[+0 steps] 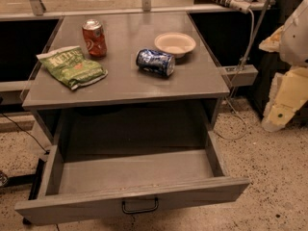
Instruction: Close top drawer
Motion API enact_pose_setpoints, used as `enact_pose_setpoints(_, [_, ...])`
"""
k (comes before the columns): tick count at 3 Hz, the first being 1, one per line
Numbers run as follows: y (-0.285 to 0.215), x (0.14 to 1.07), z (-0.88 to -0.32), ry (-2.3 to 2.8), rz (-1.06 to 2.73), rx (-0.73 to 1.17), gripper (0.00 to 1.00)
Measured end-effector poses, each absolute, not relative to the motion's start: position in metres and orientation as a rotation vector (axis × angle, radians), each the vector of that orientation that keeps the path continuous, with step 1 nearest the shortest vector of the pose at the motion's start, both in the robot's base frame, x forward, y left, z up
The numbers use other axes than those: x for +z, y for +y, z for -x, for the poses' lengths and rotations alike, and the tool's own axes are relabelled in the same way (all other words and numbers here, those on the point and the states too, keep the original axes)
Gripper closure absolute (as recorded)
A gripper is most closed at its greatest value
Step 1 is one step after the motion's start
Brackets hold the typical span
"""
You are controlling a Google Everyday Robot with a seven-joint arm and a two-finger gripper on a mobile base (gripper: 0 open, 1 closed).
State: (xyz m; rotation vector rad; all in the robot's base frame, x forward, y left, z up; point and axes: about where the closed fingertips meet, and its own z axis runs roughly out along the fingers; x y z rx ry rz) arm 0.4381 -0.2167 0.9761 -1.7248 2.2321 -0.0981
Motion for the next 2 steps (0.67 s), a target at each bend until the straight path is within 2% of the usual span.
enact_pose_setpoints(2, [-0.215, 0.961, -0.438, 2.206, 1.75, -0.075, 0.0])
